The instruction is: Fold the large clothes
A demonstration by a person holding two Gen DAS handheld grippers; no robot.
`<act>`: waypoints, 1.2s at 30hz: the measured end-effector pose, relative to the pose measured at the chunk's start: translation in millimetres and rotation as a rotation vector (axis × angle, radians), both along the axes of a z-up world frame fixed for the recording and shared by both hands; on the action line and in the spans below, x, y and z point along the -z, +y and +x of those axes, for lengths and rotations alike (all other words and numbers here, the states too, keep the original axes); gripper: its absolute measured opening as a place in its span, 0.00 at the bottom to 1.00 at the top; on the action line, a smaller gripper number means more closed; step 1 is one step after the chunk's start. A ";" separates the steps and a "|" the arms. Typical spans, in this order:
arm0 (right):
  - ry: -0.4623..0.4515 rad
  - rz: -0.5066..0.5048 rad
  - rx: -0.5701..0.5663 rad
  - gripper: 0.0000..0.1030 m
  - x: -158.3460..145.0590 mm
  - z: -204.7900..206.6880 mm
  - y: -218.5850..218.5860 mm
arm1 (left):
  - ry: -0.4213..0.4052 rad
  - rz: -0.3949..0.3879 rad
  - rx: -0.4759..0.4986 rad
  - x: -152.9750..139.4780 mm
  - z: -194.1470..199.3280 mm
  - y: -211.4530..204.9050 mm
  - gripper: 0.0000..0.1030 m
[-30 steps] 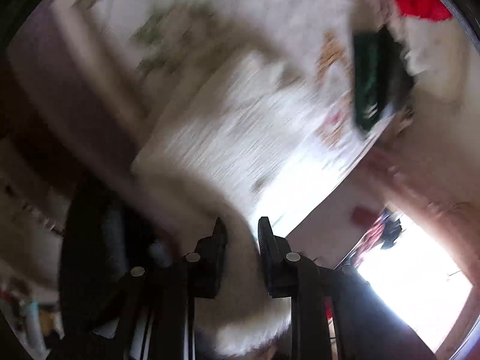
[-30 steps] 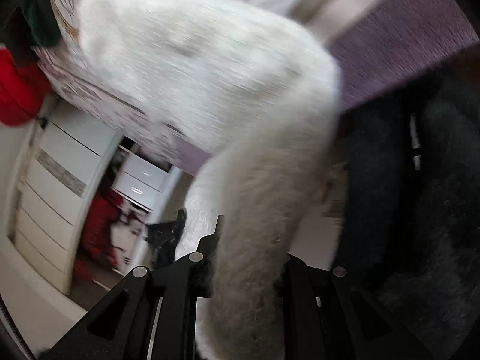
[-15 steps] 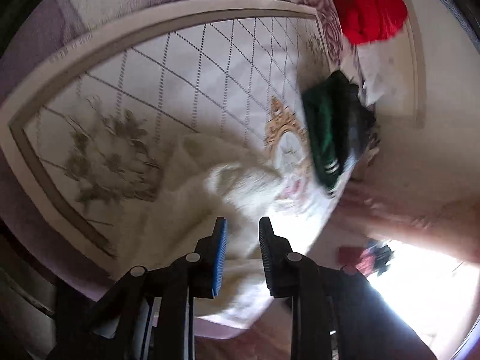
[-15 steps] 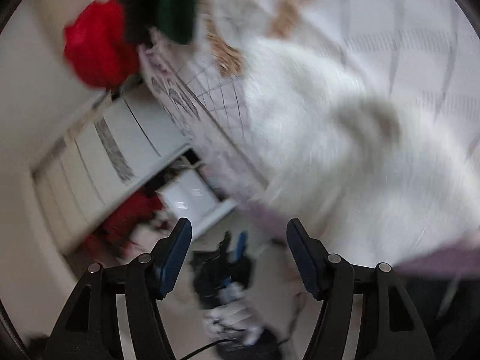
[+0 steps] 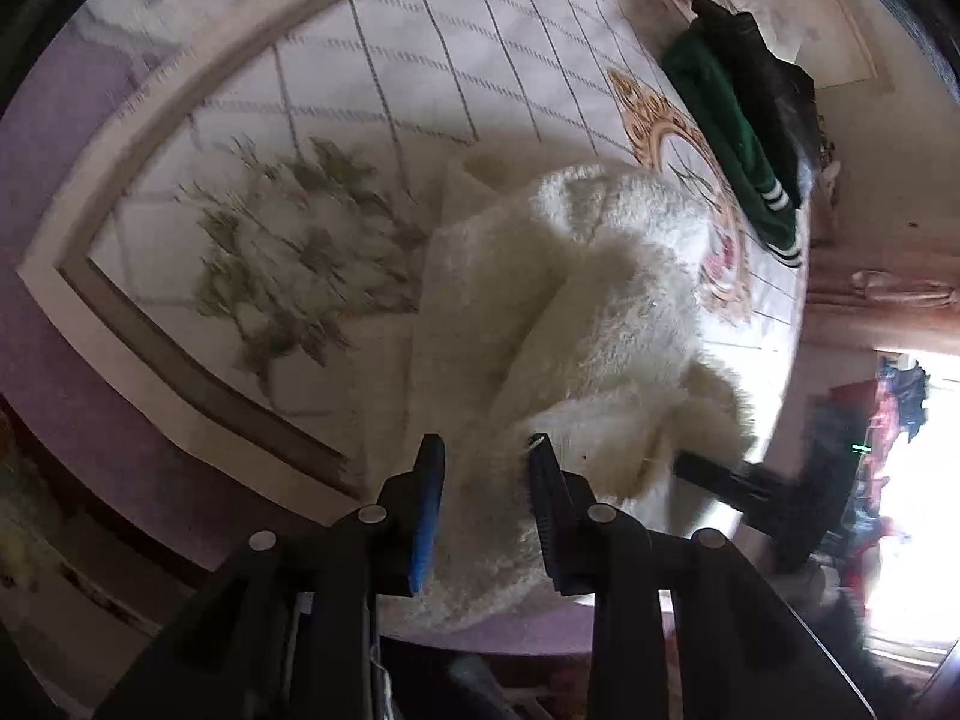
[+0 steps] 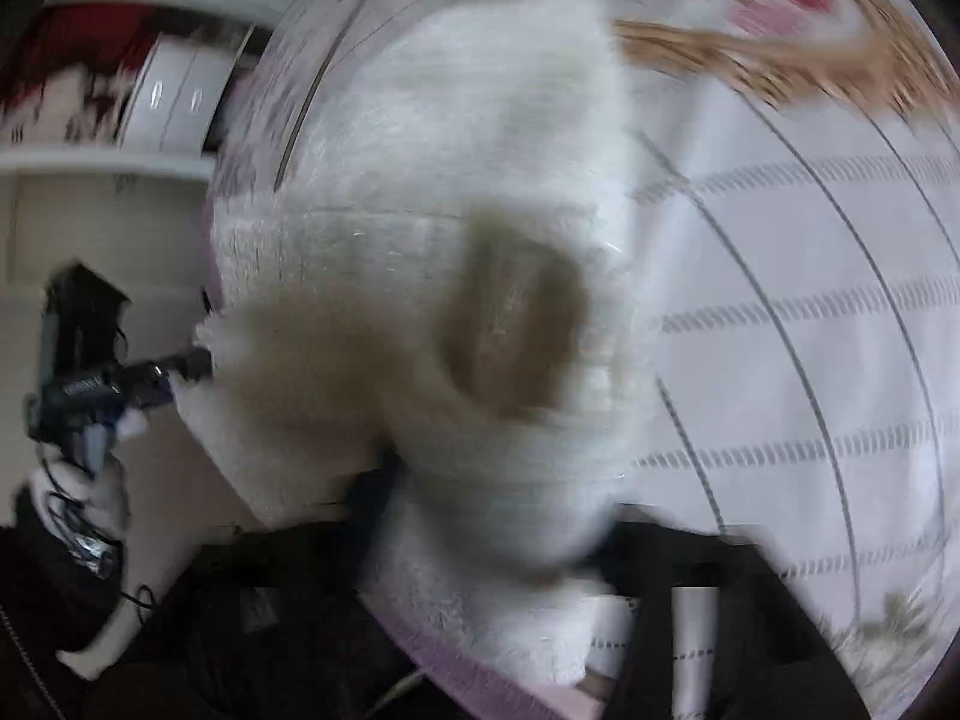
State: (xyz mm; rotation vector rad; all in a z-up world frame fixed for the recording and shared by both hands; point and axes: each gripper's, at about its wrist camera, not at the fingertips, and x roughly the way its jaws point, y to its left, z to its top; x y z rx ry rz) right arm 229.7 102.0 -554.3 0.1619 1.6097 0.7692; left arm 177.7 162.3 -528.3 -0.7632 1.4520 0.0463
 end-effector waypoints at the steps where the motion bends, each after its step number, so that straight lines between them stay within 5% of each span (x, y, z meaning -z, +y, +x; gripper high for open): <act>1: -0.030 -0.003 -0.041 0.29 -11.2 -1.9 11.9 | 0.000 0.030 0.004 -1.3 -0.7 4.3 0.51; 3: -0.081 0.035 -0.137 0.26 -42.3 -8.0 34.2 | -0.002 0.067 0.002 -0.2 -3.1 14.6 0.86; 8: -0.177 0.157 -0.255 0.22 -114.2 -4.8 77.4 | -0.052 0.101 -0.079 -9.2 -15.6 45.2 0.88; 11: -0.112 0.243 -0.014 0.22 -104.0 39.5 68.1 | -0.085 0.106 -0.133 -16.2 -20.4 51.6 0.88; 14: 0.047 0.175 0.348 0.22 -35.2 73.9 41.1 | -0.081 0.129 -0.144 -16.9 -21.6 47.4 0.88; 17: 0.218 0.195 0.518 0.27 9.8 70.3 19.2 | -0.079 0.111 -0.146 -15.6 -24.8 39.5 0.88; 18: 0.214 0.214 0.500 0.32 2.8 67.4 11.8 | -0.079 0.099 -0.137 -15.0 -29.4 36.7 0.88; 22: 0.009 0.143 0.368 0.90 -41.0 64.8 -7.3 | -0.059 0.065 -0.123 -5.5 -40.1 23.4 0.88; 23: -0.028 0.119 0.311 0.94 -42.6 65.8 -7.1 | -0.046 0.058 -0.122 -1.1 -43.5 21.0 0.88; 27: 0.156 0.107 0.050 0.94 26.0 87.8 30.4 | -0.024 0.045 -0.137 5.0 -50.0 20.3 0.88; 30: 0.083 0.047 -0.014 0.90 35.4 81.4 53.2 | -0.034 0.095 -0.112 -2.7 -47.6 23.5 0.88; 32: 0.125 0.082 0.154 0.53 28.8 76.1 35.7 | -0.045 0.130 -0.092 -7.6 -44.3 27.3 0.88; 36: 0.251 0.154 0.553 0.45 24.8 5.3 -12.5 | -0.022 0.163 -0.081 -7.1 -43.7 35.4 0.88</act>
